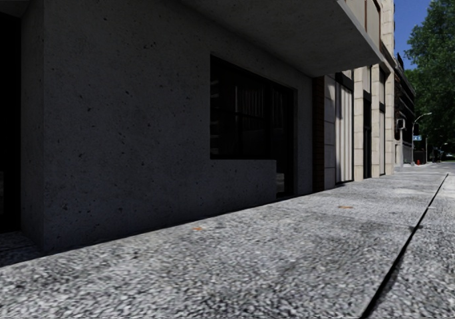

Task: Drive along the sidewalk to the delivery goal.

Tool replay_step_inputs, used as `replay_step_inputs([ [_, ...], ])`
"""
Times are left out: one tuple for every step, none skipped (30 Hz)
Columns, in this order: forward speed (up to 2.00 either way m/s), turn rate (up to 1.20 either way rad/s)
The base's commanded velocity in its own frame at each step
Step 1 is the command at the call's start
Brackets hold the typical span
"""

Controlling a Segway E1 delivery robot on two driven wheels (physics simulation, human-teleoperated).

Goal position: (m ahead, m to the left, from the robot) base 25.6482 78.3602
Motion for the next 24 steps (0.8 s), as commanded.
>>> replay_step_inputs([
  [2.00,-0.95],
  [2.00,-0.95],
  [2.00,-0.95],
  [2.00,-0.95],
  [2.00,-0.95],
  [2.00,-0.95],
  [2.00,-0.95],
  [2.00,-0.95],
  [2.00,-0.95],
  [2.00,-0.95],
  [2.00,-0.95],
  [2.00,-0.95],
  [2.00,-0.95],
  [2.00,-0.95],
  [2.00,-0.95],
  [2.00,-0.95],
  [2.00,-0.94],
  [2.00,-0.49],
  [2.00,0.00],
  [2.00,0.00],
  [2.00,0.00],
  [2.00,0.00],
  [2.00,0.00],
  [2.00,0.00],
])
